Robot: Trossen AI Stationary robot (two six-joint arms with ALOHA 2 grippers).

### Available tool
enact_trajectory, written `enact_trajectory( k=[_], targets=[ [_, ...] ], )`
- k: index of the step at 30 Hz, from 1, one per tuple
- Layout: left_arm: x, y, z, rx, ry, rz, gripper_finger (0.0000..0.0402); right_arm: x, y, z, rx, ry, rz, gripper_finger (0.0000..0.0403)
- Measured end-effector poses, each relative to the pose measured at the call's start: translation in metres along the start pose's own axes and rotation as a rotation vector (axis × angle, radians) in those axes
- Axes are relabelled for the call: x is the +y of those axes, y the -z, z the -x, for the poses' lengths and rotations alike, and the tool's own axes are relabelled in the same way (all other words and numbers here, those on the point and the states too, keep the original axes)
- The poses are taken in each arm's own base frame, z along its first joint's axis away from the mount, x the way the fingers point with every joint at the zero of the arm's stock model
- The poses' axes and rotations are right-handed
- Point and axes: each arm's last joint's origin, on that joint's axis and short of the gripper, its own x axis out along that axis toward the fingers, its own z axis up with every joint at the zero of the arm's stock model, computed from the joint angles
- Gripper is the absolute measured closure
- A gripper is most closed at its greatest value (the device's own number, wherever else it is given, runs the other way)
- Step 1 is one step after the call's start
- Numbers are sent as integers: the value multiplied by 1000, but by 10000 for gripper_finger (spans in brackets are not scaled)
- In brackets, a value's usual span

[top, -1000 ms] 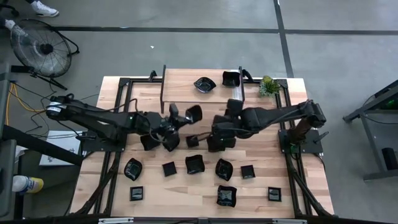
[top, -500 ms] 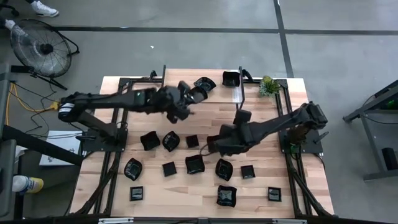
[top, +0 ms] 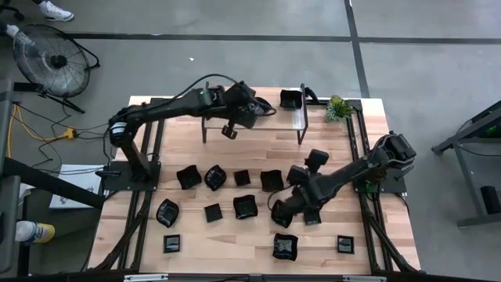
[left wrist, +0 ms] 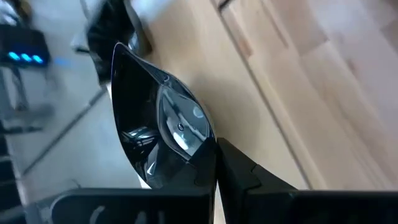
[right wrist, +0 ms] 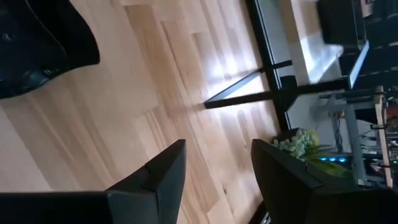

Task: Pick & Place Mini shaped plates
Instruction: Stack the leaf-shaped plate on top of the other leaf-shaped plate on the shelf

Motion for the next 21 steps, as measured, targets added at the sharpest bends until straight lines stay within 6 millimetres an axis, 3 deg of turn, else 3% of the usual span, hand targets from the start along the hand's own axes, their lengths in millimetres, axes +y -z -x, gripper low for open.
enact_trajectory(
  k=[9,21],
  targets=[
    [18,5,-18,42,2,25,401,-5,29,2,-99,-100,-167,226],
    [10,-2,-46,139,-9,-9,401,-14,51,-6,-243,-285,-306,226]
  ],
)
